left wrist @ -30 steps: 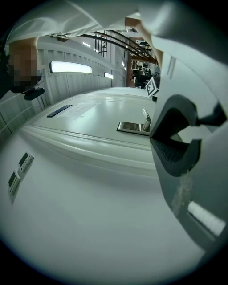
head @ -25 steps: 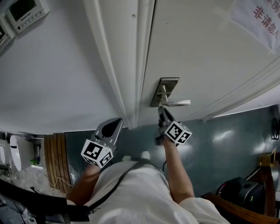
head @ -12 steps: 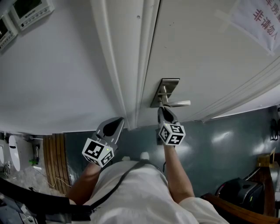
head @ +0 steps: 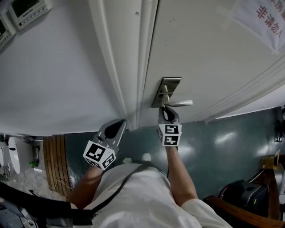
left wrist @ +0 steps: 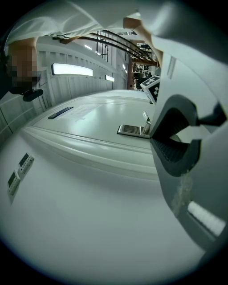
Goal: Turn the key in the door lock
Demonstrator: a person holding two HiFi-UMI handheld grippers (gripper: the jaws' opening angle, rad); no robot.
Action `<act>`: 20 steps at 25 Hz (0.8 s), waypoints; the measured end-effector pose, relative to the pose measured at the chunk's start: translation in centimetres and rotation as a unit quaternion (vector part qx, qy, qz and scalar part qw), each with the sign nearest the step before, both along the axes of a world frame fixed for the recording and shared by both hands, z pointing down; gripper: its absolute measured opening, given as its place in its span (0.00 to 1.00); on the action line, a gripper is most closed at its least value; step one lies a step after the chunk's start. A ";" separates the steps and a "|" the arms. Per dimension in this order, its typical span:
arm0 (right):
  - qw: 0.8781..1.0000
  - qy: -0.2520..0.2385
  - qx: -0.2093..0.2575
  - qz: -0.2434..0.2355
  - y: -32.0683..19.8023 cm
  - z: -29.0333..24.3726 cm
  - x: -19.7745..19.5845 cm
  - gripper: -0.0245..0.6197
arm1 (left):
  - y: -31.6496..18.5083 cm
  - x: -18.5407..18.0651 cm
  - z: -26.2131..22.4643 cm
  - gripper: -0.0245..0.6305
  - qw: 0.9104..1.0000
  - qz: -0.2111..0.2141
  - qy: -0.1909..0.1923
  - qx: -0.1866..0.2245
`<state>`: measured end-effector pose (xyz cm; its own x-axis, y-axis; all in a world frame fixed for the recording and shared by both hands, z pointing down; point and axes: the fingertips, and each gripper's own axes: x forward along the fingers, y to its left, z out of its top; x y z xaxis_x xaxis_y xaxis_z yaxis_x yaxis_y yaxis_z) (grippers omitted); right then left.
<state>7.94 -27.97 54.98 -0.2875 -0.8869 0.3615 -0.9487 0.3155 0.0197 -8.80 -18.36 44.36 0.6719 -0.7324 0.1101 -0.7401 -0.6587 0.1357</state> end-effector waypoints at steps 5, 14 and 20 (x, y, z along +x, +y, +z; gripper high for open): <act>0.998 0.066 0.020 -0.010 -0.1 -0.3 -0.4 0.14 | 0.2 0.0 0.1 0.05 1.000 -0.001 -0.001 -0.001; 0.979 0.197 0.045 -0.040 0.1 0.0 -0.9 0.16 | 0.5 0.5 -0.3 0.05 1.000 0.007 -0.001 0.005; 0.956 0.278 0.067 -0.061 0.1 -0.1 -1.1 0.15 | 0.8 0.9 -0.4 0.05 1.000 0.011 0.000 0.008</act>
<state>6.86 -27.92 54.90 -0.1883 -0.9082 0.3739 -0.7363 0.3824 0.5582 -7.89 -17.56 44.00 0.6880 -0.7188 0.0998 -0.7254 -0.6769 0.1250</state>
